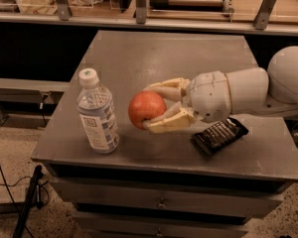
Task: Move apple near blue plastic bottle
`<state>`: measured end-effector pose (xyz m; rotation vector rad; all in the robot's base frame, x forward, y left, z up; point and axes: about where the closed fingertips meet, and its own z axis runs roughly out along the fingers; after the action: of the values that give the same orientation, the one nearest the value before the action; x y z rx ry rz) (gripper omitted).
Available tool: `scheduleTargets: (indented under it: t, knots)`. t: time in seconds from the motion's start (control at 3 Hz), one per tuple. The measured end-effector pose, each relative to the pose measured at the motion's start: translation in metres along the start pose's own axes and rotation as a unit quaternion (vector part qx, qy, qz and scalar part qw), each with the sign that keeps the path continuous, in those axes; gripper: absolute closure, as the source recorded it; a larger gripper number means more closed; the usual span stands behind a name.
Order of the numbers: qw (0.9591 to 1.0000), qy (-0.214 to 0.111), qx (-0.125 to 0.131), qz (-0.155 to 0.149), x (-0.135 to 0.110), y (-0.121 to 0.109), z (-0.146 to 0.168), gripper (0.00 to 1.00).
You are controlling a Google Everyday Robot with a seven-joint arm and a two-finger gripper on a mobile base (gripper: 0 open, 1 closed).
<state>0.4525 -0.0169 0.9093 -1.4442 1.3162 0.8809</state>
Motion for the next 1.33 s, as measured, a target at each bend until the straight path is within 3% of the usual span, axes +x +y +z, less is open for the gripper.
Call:
scheduleTargets:
  t: [0.33, 0.67, 1.33]
  knots:
    - [0.9994, -0.008, -0.032, -0.010, -0.001, 0.029, 0.018, 1.00]
    - [0.9993, -0.008, -0.034, -0.010, -0.001, 0.030, 0.019, 1.00]
    - [0.9996, 0.027, -0.007, 0.004, 0.012, 0.023, 0.027, 1.00]
